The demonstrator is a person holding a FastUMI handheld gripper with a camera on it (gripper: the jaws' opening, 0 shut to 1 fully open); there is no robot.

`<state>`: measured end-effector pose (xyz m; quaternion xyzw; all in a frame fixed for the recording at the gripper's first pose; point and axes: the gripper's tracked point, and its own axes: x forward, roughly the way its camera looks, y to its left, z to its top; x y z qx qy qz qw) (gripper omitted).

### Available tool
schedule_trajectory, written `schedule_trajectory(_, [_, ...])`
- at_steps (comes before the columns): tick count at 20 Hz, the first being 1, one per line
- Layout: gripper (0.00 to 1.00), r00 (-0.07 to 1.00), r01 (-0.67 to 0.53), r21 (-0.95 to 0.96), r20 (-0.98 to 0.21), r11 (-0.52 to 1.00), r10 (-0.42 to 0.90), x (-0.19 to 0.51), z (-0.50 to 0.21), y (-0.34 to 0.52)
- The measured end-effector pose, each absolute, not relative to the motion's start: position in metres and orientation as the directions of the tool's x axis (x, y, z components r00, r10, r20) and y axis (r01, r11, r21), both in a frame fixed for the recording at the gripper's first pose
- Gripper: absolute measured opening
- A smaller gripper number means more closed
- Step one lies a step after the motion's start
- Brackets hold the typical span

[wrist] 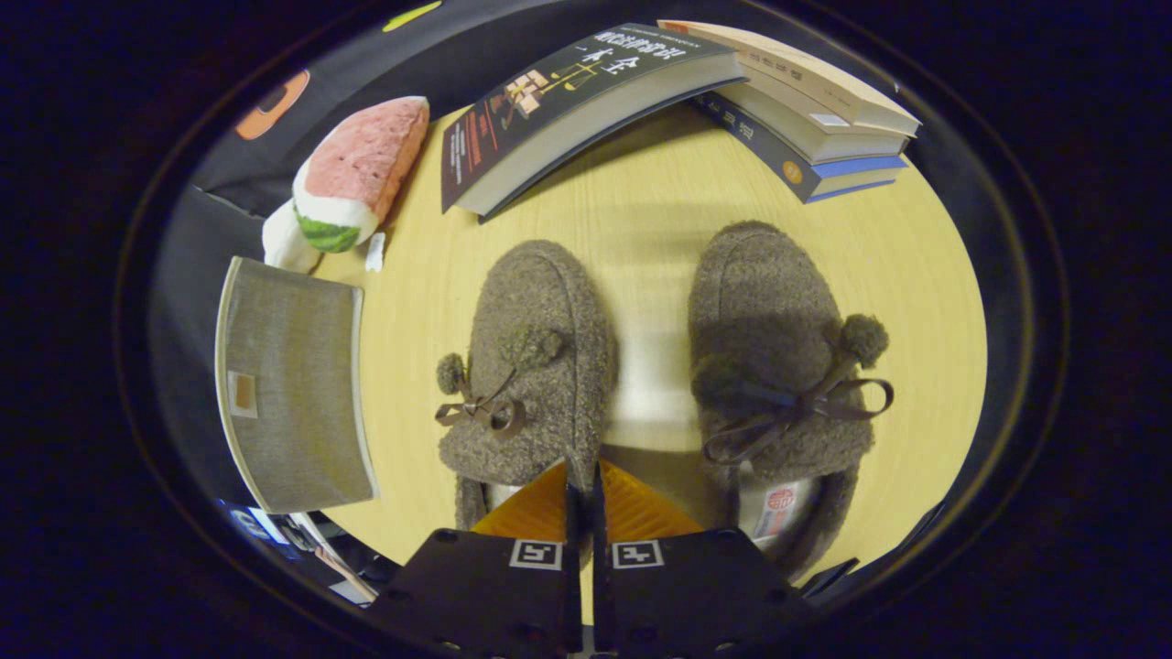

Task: Open the storage box then place both shoes into the box .Put the left shoe in first, then the right shoe, with the right side of both shoes facing outward in a uniform manner.

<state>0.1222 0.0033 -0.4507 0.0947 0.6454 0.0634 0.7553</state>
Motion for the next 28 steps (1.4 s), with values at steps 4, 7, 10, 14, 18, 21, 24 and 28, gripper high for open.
schedule_trajectory(4, [0.0, 0.195, 0.068, 0.267, -0.949, 0.961, 0.25, 0.113, -0.42, 0.012])
schedule_trajectory(7, [0.0, 0.236, 0.078, 0.294, -0.934, 0.953, 0.269, 0.107, -0.381, 0.028])
schedule_trajectory(10, [0.0, 0.284, 0.073, 0.335, -0.91, 0.939, 0.303, 0.106, -0.337, 0.055])
schedule_trajectory(14, [0.0, 0.34, 0.029, 0.377, -0.875, 0.926, 0.345, 0.106, -0.281, 0.11])
schedule_trajectory(18, [0.0, 0.356, -0.016, 0.399, -0.854, 0.917, 0.378, 0.104, -0.252, 0.174])
schedule_trajectory(21, [0.0, 0.337, -0.036, 0.424, -0.847, 0.905, 0.411, 0.101, -0.25, 0.228])
schedule_trajectory(24, [0.0, 0.302, -0.027, 0.442, -0.851, 0.896, 0.429, 0.097, -0.262, 0.277])
schedule_trajectory(28, [0.0, 0.288, -0.015, 0.407, -0.873, 0.913, 0.393, 0.104, -0.294, 0.324])
